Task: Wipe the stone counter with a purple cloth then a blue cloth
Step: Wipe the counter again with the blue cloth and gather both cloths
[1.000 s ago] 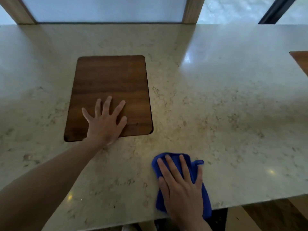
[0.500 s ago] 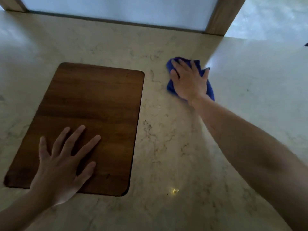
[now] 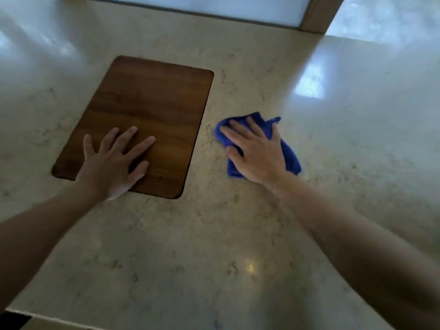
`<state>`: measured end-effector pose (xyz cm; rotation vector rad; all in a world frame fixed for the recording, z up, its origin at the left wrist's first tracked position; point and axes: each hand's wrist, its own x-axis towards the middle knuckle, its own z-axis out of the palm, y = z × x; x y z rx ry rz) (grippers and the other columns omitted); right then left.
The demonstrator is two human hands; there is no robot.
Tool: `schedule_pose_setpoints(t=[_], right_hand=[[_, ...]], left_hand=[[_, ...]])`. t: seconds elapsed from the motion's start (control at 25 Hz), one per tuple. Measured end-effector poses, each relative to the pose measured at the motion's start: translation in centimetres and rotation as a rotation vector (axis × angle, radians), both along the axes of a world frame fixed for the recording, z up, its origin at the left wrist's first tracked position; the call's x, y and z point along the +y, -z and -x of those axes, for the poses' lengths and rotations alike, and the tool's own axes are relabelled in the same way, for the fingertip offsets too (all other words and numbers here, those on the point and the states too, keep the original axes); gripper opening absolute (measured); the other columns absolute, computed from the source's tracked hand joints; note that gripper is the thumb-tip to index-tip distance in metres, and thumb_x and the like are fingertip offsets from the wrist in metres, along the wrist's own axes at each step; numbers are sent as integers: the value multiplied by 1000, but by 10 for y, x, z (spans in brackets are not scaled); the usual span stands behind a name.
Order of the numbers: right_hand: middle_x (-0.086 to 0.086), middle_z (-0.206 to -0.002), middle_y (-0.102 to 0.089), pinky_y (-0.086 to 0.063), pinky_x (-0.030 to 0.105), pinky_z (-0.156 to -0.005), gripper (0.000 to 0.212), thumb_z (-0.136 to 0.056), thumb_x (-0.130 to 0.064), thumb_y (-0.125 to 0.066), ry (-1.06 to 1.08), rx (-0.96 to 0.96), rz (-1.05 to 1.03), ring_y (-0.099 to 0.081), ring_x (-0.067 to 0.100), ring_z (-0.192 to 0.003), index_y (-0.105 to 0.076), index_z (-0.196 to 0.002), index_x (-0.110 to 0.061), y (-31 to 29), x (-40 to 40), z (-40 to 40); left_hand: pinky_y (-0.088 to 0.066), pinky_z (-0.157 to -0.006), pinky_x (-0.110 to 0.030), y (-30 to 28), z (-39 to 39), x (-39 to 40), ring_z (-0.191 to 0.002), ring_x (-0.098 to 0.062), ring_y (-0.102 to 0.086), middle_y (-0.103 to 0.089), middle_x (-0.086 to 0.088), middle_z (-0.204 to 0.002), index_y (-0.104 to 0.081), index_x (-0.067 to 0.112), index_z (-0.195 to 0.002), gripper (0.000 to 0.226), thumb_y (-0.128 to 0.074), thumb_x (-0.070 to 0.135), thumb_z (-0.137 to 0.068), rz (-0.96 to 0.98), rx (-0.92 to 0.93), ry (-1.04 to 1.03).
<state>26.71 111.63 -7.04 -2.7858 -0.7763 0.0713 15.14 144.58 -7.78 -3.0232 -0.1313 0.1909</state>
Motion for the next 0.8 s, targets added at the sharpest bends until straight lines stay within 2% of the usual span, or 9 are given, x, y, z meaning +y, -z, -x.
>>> schedule_pose_setpoints(t=[0.08,0.2,0.32,0.4,0.48,0.56,0.64,0.72,0.8], right_hand=[[-19,-159,-29,-4,67,-115,48,-100,-51,-25,-62,10,-29,-15,18,-151,-29,-148,-49,1,-18,91],[-17,-158,-31,-7,69,-114,49,-99,-50,-31,-123,-2,3,-17,20,-151,-29,-148,-48,4,-48,202],[-18,-160,-27,-10,68,-115,52,-99,-52,-33,-120,-6,49,-14,20,-152,-26,-150,-49,6,-78,291],[-18,-161,-24,-10,66,-116,52,-100,-56,-25,-92,19,84,-11,20,-152,-22,-151,-48,7,-94,328],[-19,-161,-20,-6,65,-117,55,-99,-62,-20,-50,29,112,-8,19,-152,-19,-152,-48,3,-105,341],[-23,-162,-8,4,63,-118,61,-96,-68,-23,-42,95,80,2,16,-153,-9,-152,-50,-6,-109,335],[-26,-160,6,16,59,-116,73,-88,-76,-33,-46,211,21,17,12,-150,-3,-149,-51,-13,-116,335],[-24,-160,13,19,57,-112,82,-78,-79,-43,-9,240,68,27,13,-147,-10,-147,-46,-18,-136,345],[-16,-162,15,16,60,-112,84,-80,-68,-52,30,231,203,26,20,-147,-9,-149,-45,-22,-164,356]], left_hand=[[-14,-109,-76,-9,13,-19,-147,-43,-12,-19,-2,-164,-18,50,-151,63,-12,69,-91,-45,3,-88],[-15,-108,-77,-19,58,-76,-144,-54,-14,-25,-10,-162,-40,37,-149,62,-40,62,-92,-50,-34,-96],[-14,-108,-76,-32,113,-149,-146,-53,-15,-27,-11,-162,-44,34,-147,66,-28,61,-89,114,-29,-22],[-17,-107,-76,-39,153,-190,-145,-50,-22,-32,-11,-160,-46,32,-146,69,-22,58,-87,165,-19,59],[-24,-104,-78,-42,198,-222,-140,-47,-38,-46,-11,-152,-53,28,-139,60,-35,53,-87,151,-54,221],[-25,-105,-78,-42,232,-237,-141,-38,-40,-48,-5,-148,-46,29,-138,57,-42,54,-87,221,-47,334],[-18,-109,-77,-42,256,-242,-144,-31,-36,-44,1,-151,-38,29,-144,67,-40,63,-87,275,18,356],[2,-113,-74,-46,265,-247,-150,-26,-22,-31,8,-159,-31,34,-151,79,-28,76,-84,239,103,310],[23,-106,-68,-54,264,-259,-153,-25,-8,-19,10,-163,-23,39,-153,91,-19,88,-76,188,181,238]])
